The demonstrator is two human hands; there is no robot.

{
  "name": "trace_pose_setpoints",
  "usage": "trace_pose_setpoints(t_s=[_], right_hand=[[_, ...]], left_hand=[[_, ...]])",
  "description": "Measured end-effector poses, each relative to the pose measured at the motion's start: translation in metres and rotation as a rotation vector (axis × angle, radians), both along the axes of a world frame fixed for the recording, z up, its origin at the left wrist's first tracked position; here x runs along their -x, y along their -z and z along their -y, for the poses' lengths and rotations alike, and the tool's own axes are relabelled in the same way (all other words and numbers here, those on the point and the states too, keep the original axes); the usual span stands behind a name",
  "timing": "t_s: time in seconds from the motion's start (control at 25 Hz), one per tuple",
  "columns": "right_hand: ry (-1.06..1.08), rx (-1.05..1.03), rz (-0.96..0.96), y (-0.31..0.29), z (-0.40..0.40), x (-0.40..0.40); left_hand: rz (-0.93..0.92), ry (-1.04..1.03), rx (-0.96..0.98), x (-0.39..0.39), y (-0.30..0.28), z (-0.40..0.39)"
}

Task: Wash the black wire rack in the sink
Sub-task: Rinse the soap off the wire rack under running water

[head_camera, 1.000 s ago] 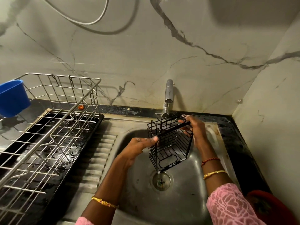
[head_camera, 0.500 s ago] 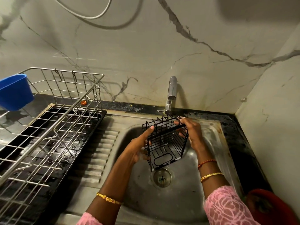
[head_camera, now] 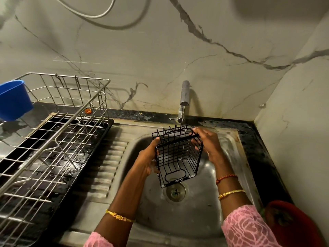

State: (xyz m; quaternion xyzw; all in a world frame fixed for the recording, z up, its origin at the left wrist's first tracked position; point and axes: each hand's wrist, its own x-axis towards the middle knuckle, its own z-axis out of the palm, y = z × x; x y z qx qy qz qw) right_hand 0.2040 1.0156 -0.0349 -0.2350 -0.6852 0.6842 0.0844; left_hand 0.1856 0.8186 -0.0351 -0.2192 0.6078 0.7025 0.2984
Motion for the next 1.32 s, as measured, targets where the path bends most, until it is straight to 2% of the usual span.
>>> trace_pose_setpoints(t_s=[0.4,0.68,1.04,1.32], right_hand=[[0.096,-0.082,-0.073,0.012,0.013,-0.031],[0.217,-0.167,-0.095,0.023,0.017,-0.024],[0.220,-0.208,-0.104,0.021,0.021,-0.025],[0.240,-0.263,-0.079,0.020,0.017,-0.036]], left_hand=[[-0.015,-0.061,0.025,0.005,0.005,0.006],[-0.024,-0.057,0.060,0.007,-0.005,0.005],[-0.048,-0.098,0.070,0.003,-0.013,0.010],[-0.069,-0.016,0.136,-0.002,-0.011,0.008]])
